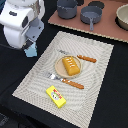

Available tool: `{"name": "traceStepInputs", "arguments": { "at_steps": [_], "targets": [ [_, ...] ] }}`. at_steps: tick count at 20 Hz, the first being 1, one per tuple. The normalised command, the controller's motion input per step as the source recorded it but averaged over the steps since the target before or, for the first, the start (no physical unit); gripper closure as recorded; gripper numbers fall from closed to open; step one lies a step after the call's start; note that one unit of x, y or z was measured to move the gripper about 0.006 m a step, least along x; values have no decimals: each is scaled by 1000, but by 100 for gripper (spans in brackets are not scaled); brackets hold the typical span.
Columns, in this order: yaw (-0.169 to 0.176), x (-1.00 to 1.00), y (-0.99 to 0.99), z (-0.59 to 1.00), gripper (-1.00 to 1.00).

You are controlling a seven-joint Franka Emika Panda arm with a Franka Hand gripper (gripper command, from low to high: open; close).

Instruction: Place the bread, butter, and milk from the table onto the serving area.

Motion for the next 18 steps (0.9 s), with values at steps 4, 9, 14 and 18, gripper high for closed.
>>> {"name": "traceStepInputs", "arguments": {
  "at_steps": [4,9,14,18],
  "targets": [
    [111,-622,350,-319,-100],
    [79,-409,64,-415,-100],
    [48,-296,-6,-450,-100],
    [41,-281,-14,-434,-100]
  ]
}}
